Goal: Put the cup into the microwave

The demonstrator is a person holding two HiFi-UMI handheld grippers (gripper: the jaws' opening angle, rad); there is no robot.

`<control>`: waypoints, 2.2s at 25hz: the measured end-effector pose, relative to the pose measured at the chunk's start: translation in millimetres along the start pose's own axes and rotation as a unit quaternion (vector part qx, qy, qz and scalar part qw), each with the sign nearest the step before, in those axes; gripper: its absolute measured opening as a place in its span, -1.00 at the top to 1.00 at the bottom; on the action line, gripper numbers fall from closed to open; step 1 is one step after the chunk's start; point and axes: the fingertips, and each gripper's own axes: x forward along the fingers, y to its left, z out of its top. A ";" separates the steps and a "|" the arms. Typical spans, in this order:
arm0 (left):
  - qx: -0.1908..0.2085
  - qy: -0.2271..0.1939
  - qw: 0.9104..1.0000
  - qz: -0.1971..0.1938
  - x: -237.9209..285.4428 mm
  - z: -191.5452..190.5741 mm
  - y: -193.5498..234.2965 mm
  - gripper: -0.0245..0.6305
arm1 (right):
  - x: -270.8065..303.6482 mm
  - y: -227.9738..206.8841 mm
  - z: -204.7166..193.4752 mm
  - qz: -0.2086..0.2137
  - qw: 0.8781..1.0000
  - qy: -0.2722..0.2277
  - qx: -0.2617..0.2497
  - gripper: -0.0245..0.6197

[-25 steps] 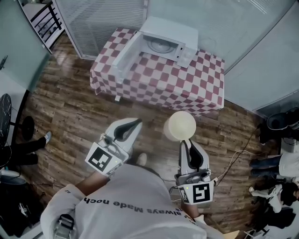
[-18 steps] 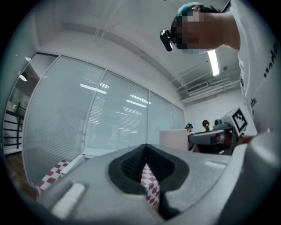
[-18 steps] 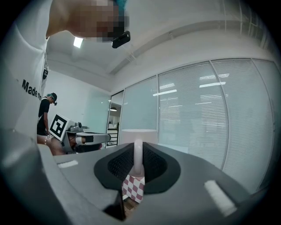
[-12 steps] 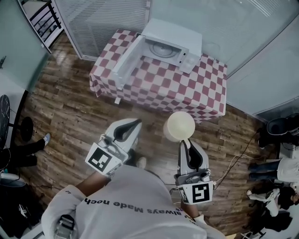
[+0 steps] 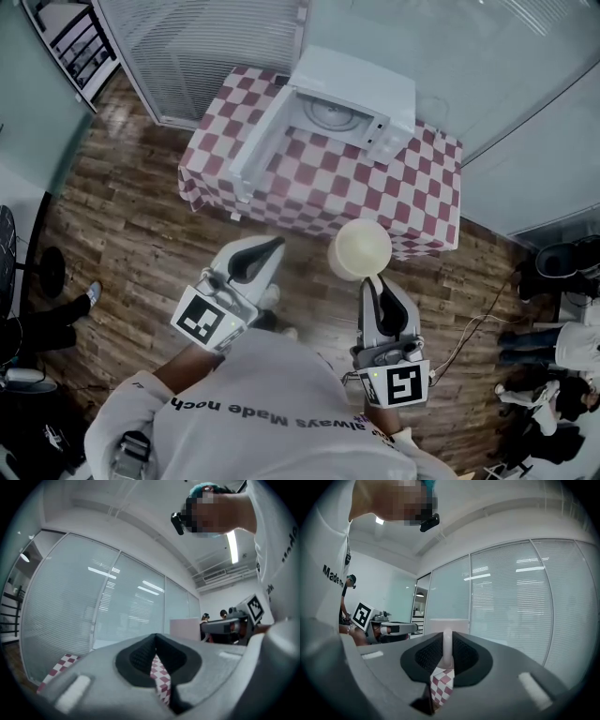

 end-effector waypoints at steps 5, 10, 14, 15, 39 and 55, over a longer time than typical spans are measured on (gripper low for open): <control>-0.001 -0.004 1.000 -0.009 10.0 6.0 44.6 0.92 | 48.1 1.6 5.7 -0.003 1.000 0.000 -0.002 0.80; -0.001 -0.003 1.000 -0.017 11.7 3.6 76.7 0.92 | 79.7 8.6 7.6 -0.009 1.000 -0.003 -0.002 0.80; -0.008 0.000 1.000 -0.021 16.6 0.2 96.0 0.92 | 96.7 7.1 5.7 -0.017 1.000 0.003 0.001 0.80; -0.010 0.001 1.000 -0.023 18.1 -0.8 99.0 0.92 | 99.5 6.3 4.4 -0.019 1.000 0.006 0.003 0.80; -0.010 0.010 0.999 -0.049 122.6 -11.0 148.1 0.91 | 172.8 -77.4 -9.3 -0.034 0.999 0.010 0.009 0.80; 0.001 0.015 1.000 -0.021 253.5 -15.3 180.7 0.92 | 236.7 -205.6 -12.5 -0.010 1.000 -0.001 0.016 0.80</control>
